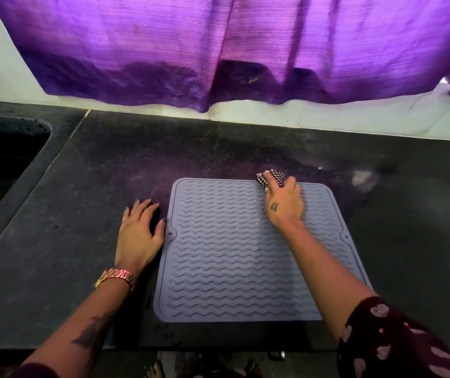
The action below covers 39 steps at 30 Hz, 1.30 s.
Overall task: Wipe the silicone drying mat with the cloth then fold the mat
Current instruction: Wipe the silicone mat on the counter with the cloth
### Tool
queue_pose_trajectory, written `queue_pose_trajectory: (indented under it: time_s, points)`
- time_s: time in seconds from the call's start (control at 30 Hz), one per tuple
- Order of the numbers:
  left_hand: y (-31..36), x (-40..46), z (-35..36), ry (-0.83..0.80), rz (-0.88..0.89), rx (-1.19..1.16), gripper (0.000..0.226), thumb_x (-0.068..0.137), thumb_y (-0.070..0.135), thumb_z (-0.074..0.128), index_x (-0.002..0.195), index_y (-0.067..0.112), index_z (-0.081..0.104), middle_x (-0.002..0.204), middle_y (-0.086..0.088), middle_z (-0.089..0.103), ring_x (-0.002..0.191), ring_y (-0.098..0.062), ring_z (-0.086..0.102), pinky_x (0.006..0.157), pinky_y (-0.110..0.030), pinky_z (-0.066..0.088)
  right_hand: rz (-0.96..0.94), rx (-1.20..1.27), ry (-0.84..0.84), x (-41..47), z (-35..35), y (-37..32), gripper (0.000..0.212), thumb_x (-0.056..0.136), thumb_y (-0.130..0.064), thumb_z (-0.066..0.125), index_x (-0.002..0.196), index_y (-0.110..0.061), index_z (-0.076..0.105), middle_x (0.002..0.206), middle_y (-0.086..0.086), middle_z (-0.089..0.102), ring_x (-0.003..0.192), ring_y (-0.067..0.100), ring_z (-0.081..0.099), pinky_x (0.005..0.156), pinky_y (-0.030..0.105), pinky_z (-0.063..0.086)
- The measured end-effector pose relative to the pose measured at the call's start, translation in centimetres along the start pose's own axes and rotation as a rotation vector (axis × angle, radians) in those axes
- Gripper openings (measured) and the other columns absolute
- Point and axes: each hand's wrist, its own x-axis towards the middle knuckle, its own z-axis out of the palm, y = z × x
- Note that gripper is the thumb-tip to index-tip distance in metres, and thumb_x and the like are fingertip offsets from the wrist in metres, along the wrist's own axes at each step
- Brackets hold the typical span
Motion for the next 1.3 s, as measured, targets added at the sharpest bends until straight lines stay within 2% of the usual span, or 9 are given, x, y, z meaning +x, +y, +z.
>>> queue_pose_trajectory:
  time_s: [0.47, 0.6, 0.7, 0.77, 0.83, 0.97, 1.07, 1.17, 1.3]
  points:
    - [0.1, 0.0, -0.1, 0.000, 0.002, 0.004, 0.044, 0.091, 0.022, 0.053, 0.133, 0.008, 0.050, 0.146, -0.009, 0.041, 0.142, -0.025, 0.024, 0.119, -0.038, 0.007, 0.218, -0.085, 0.031, 0.9, -2.2, 9.9, 0.047, 0.096, -0.036, 0.040, 0.142, -0.035, 0.031, 0.123, 0.020, 0.036, 0.108, 0.037, 0.042, 0.083, 0.045, 0.044]
    - [0.2, -0.1, -0.1, 0.006, 0.006, -0.006, 0.044, 0.091, 0.021, 0.054, 0.132, 0.007, 0.051, 0.145, -0.010, 0.042, 0.141, -0.026, 0.025, 0.119, -0.038, 0.008, 0.282, -0.048, -0.017, 1.2, -3.2, 10.0, 0.046, 0.096, -0.034, 0.041, 0.141, -0.034, 0.033, 0.125, 0.021, 0.037, 0.110, 0.039, 0.044, 0.087, 0.046, 0.043]
    - [0.1, 0.0, -0.1, 0.005, 0.006, -0.014, 0.043, 0.090, 0.021, 0.054, 0.132, 0.008, 0.051, 0.145, -0.010, 0.043, 0.141, -0.027, 0.026, 0.119, -0.040, 0.008, 0.393, 0.088, 0.071, 0.0, -4.1, 8.0, 0.045, 0.094, -0.029, 0.045, 0.139, -0.028, 0.039, 0.125, 0.021, 0.038, 0.105, 0.038, 0.049, 0.084, 0.042, 0.044]
    - [0.1, 0.0, -0.1, 0.001, 0.004, -0.020, 0.044, 0.091, 0.021, 0.054, 0.132, 0.008, 0.051, 0.145, -0.010, 0.042, 0.141, -0.027, 0.026, 0.119, -0.040, 0.008, 0.346, 0.180, 0.130, -1.9, -4.1, 5.0, 0.046, 0.093, -0.031, 0.049, 0.138, -0.029, 0.040, 0.120, 0.017, 0.041, 0.087, 0.026, 0.051, 0.066, 0.029, 0.042]
    - [0.1, 0.0, -0.1, -0.006, 0.003, -0.023, 0.043, 0.091, 0.022, 0.054, 0.132, 0.008, 0.051, 0.145, -0.009, 0.042, 0.141, -0.027, 0.025, 0.119, -0.041, 0.008, 0.241, 0.288, 0.116, -4.4, -3.7, 0.9, 0.049, 0.092, -0.033, 0.050, 0.139, -0.032, 0.038, 0.117, 0.012, 0.042, 0.074, 0.013, 0.045, 0.056, 0.023, 0.042]
    - [0.2, 0.0, -0.2, -0.014, 0.003, -0.027, 0.043, 0.092, 0.020, 0.052, 0.133, 0.008, 0.050, 0.145, -0.010, 0.042, 0.141, -0.027, 0.025, 0.119, -0.041, 0.007, 0.015, 0.386, 0.018, -8.9, -1.8, -8.7, 0.050, 0.092, -0.036, 0.048, 0.140, -0.037, 0.035, 0.117, 0.005, 0.041, 0.084, 0.014, 0.048, 0.065, 0.024, 0.050]
    - [0.3, -0.1, -0.3, -0.005, 0.007, -0.032, 0.042, 0.092, 0.016, 0.051, 0.132, 0.006, 0.051, 0.145, -0.012, 0.042, 0.141, -0.029, 0.026, 0.119, -0.041, 0.008, -0.166, 0.383, -0.059, -11.4, -0.1, -13.9, 0.050, 0.093, -0.033, 0.047, 0.141, -0.036, 0.031, 0.123, 0.009, 0.037, 0.098, 0.019, 0.045, 0.078, 0.033, 0.050]
    - [0.3, -0.1, -0.3, -0.001, 0.019, -0.032, 0.042, 0.090, 0.011, 0.052, 0.131, 0.004, 0.051, 0.144, -0.014, 0.044, 0.140, -0.031, 0.028, 0.119, -0.042, 0.009, -0.285, 0.250, -0.103, -12.6, 1.4, -15.4, 0.049, 0.094, -0.027, 0.044, 0.140, -0.035, 0.032, 0.132, 0.015, 0.031, 0.112, 0.031, 0.038, 0.083, 0.042, 0.046]
    - [0.2, -0.1, -0.2, 0.000, 0.023, -0.029, 0.042, 0.090, 0.012, 0.052, 0.131, 0.004, 0.051, 0.144, -0.014, 0.044, 0.140, -0.031, 0.028, 0.119, -0.042, 0.009, -0.299, 0.217, -0.104, -12.2, 1.7, -14.9, 0.049, 0.091, -0.025, 0.048, 0.137, -0.036, 0.035, 0.139, 0.017, 0.027, 0.114, 0.034, 0.036, 0.081, 0.044, 0.045]
